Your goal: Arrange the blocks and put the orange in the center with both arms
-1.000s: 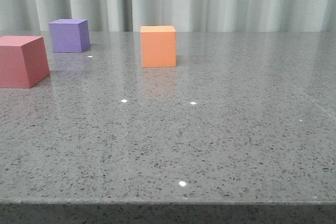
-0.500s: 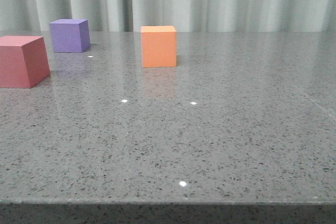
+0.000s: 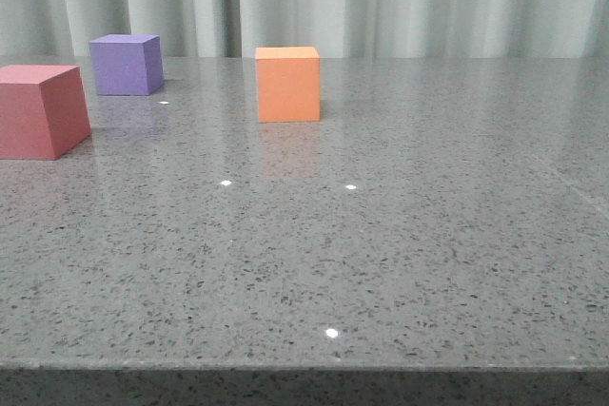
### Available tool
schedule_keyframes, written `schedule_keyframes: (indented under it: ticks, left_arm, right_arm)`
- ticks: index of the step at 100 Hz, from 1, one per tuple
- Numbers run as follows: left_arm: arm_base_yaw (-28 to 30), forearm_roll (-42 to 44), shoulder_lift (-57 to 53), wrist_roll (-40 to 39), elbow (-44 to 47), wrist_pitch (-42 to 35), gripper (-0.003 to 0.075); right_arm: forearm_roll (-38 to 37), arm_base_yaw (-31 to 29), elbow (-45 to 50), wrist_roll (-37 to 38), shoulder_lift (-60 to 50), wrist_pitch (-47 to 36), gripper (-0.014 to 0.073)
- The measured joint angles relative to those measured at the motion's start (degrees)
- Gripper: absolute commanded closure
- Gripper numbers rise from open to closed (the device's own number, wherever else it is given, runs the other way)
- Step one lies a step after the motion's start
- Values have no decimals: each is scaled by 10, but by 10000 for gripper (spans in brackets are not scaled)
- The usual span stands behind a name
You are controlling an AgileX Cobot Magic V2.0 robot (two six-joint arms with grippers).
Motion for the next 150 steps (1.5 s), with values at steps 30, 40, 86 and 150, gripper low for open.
schedule_keyframes:
  ticks: [30, 40, 86, 150]
  left_arm:
    - [0, 0, 0, 0, 0, -4, 741]
    - [0, 0, 0, 0, 0, -28, 741]
    - [0, -44, 52, 0, -167, 139, 741]
    - [0, -35, 338, 0, -499, 487, 741]
  right_arm:
    - [0, 0, 0, 0, 0, -1, 662]
    - [0, 0, 0, 0, 0, -1, 662]
    - [0, 0, 0, 0, 0, -1, 662]
    - [0, 0, 0, 0, 0, -1, 662]
